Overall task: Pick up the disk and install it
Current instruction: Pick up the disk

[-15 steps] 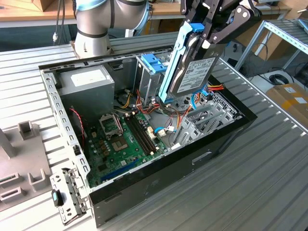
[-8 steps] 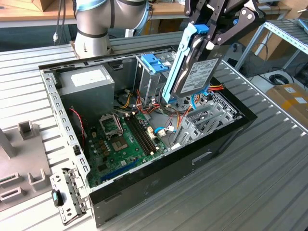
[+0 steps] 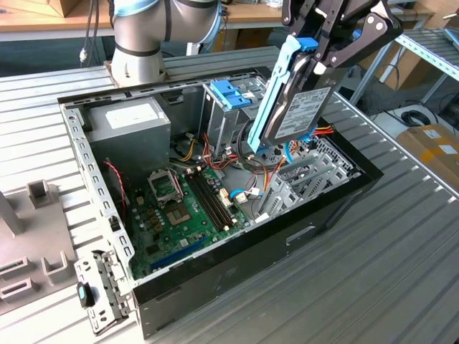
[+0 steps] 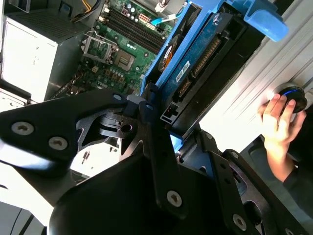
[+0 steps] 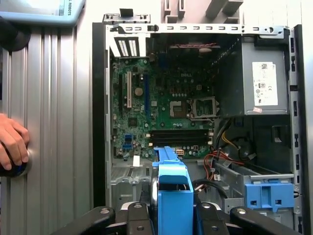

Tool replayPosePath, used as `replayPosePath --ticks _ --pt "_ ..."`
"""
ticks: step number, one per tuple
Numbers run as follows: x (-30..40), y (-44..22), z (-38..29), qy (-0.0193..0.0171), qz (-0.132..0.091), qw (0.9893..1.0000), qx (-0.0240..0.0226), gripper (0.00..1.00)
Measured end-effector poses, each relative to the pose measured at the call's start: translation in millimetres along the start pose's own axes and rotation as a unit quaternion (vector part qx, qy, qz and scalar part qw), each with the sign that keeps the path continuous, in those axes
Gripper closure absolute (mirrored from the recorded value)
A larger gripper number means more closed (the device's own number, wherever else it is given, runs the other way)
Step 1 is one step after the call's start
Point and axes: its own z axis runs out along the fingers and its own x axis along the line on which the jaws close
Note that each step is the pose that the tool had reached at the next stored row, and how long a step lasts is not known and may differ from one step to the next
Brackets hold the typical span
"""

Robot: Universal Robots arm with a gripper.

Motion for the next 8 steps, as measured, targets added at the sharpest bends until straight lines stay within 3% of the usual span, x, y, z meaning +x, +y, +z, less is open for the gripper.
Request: replayPosePath --ticks 8 --pt "1.9 -13.8 1.0 0.0000 0.000 1.0000 0.0000 0.63"
